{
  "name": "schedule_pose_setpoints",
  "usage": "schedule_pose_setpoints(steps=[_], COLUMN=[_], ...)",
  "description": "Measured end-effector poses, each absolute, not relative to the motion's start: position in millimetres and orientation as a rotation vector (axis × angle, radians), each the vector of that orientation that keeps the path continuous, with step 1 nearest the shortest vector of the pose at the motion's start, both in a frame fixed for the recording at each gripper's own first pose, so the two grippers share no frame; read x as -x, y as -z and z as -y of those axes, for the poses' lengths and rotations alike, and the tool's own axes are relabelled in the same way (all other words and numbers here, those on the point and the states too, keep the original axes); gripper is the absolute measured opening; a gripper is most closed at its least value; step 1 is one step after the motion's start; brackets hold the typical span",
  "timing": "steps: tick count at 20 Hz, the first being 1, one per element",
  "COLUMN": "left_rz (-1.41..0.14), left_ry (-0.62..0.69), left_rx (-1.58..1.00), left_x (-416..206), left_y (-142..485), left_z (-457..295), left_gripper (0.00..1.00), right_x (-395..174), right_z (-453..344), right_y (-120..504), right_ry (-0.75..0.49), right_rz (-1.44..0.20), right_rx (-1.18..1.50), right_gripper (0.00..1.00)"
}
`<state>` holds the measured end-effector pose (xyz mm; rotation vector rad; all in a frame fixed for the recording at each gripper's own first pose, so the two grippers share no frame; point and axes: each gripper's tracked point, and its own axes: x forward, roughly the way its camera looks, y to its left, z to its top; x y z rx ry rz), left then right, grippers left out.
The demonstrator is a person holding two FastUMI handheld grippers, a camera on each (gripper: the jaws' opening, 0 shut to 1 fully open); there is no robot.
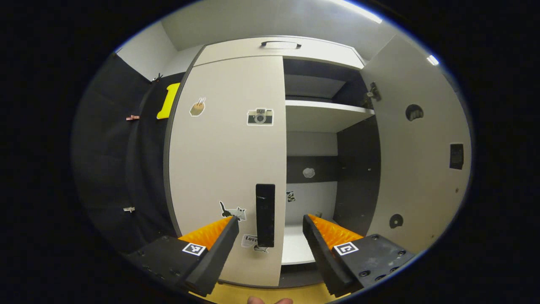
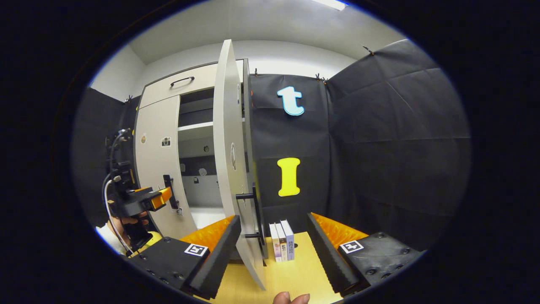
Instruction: Open the right door of the double-door shoe cabinet with the right hand, and open the left door with the left hand.
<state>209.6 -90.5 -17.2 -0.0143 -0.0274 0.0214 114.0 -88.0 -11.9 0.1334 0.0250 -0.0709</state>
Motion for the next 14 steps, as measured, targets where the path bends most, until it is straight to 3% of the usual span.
schedule_pose_setpoints(steps=[5, 13, 14], left_rz=[0.014, -0.023, -0.018], left_ry=[-0.044, -0.032, -0.032], left_rx=[-0.043, -0.037, -0.032], left_x=[-254.3, -277.1, -276.9], left_y=[30.1, 46.7, 46.4], left_z=[81.0, 84.9, 84.5], left_gripper=[0.89, 0.37, 0.37], right_x=[-111.8, -112.5, -111.8], right_z=[100.6, 111.2, 110.6], right_y=[6.1, 8.3, 7.3], right_ry=[0.080, 0.088, 0.083], right_rz=[-0.004, -0.011, -0.007], right_rx=[-0.117, -0.123, -0.123], right_gripper=[1.00, 1.00, 0.99])
